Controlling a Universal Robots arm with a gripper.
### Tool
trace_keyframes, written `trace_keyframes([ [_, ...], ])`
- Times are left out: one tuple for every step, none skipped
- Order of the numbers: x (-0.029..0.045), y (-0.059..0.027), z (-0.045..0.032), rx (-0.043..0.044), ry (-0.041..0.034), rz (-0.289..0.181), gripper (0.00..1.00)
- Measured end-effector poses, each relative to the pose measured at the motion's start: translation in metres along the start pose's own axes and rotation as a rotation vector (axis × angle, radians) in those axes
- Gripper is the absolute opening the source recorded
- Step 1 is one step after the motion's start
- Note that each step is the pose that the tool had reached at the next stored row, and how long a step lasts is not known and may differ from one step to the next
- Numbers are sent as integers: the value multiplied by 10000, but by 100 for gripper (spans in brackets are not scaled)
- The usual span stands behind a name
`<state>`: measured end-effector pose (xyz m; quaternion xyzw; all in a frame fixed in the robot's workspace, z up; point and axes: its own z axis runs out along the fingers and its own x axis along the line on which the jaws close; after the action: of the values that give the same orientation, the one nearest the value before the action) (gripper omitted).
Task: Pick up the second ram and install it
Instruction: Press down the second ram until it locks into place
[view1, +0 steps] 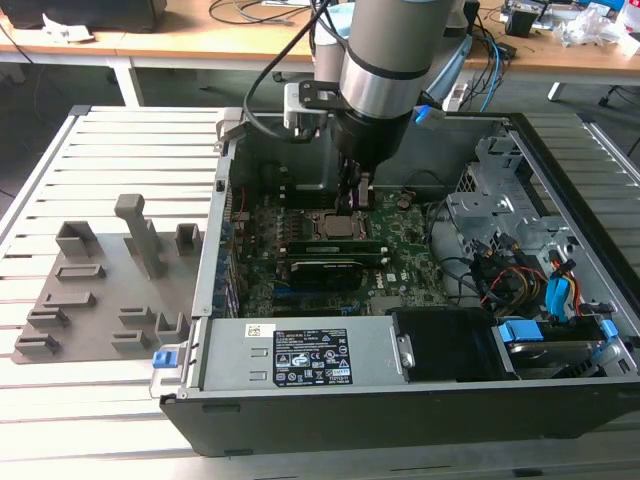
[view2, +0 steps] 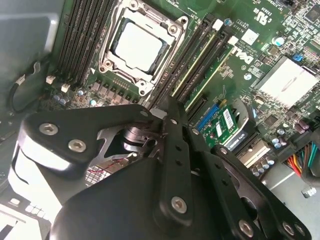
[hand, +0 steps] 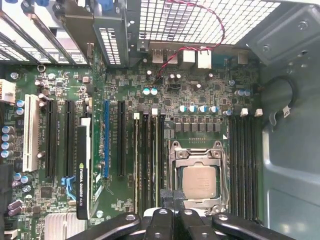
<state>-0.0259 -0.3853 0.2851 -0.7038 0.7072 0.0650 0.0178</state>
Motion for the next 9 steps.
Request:
trace_keyframes([
  [1,-28,5,-6,2,0,11],
  [2,-94,17,-30,1,5,11],
  [5,-149,45,-58,1,7,11],
  [7,-176,62,-66,1,7,11],
  [10,-209,88,-73,0,9,11],
  [14,-252,121,-79,0,8,11],
  [19,-291,162,-83,1,10,11],
  [21,-305,180,-84,0,10,11],
  [23,-318,195,-84,0,10,11],
])
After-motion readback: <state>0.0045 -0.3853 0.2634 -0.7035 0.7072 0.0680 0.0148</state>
